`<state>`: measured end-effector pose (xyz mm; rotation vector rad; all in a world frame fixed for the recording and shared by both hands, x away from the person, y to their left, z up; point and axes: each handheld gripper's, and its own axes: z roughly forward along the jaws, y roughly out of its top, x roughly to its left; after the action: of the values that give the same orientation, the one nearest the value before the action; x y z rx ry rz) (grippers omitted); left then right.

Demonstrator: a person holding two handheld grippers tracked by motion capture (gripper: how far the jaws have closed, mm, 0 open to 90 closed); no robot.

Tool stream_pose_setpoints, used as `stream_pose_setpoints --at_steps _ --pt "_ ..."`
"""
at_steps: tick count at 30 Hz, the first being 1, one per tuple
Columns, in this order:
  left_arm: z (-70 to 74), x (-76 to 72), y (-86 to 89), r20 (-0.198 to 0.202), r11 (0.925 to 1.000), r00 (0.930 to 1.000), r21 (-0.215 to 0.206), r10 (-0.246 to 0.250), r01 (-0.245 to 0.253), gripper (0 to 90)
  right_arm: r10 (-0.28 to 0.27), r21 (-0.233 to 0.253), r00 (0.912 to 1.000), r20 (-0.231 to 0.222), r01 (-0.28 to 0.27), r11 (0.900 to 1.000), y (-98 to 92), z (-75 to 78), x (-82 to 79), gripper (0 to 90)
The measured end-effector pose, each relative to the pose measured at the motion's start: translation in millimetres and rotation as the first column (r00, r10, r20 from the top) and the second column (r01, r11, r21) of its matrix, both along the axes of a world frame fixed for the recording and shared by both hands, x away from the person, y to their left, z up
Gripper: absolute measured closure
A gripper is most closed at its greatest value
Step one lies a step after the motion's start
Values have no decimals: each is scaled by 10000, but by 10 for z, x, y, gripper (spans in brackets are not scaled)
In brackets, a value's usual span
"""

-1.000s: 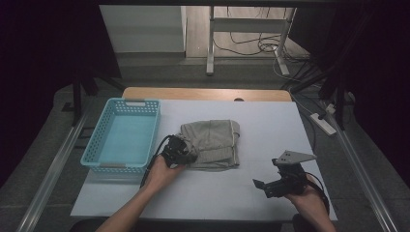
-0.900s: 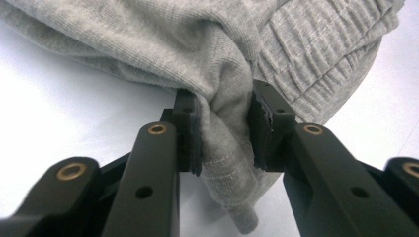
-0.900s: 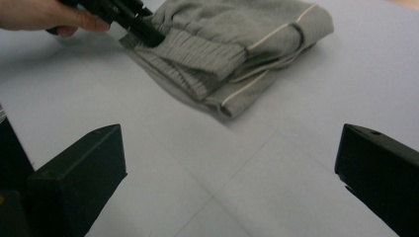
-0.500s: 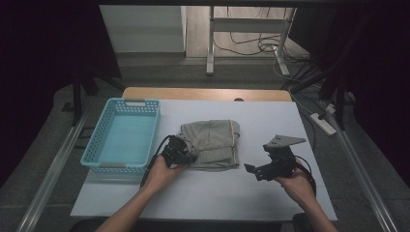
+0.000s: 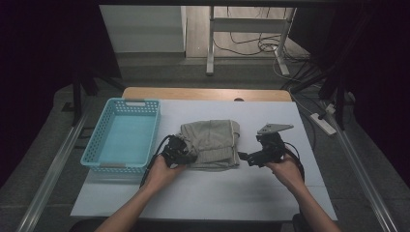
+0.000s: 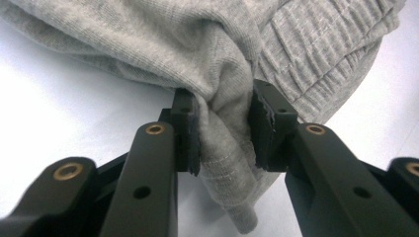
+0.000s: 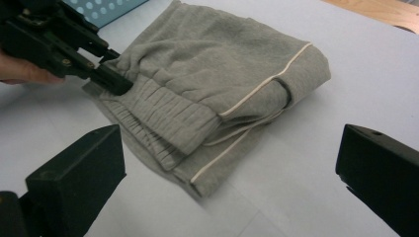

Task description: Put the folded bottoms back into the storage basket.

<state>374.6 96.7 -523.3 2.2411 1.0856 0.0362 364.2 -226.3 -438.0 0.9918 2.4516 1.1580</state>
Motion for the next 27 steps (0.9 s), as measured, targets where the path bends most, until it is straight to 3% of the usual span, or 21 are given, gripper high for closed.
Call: stream_pose_setpoints --at_steps 9,15,27 --pt "0 9 6 -118 10000 9999 -48 12 -12 659 -113 -203 9995 -307 107 9997 43 -95 238 0" --pt "1 11 6 -174 10000 9998 -62 42 -43 658 -333 -762 9991 -273 311 9966 100 -106 396 0" --pt "2 16 6 -236 10000 9997 -70 63 -64 657 -750 -942 9954 -600 691 9931 242 -166 692 0"
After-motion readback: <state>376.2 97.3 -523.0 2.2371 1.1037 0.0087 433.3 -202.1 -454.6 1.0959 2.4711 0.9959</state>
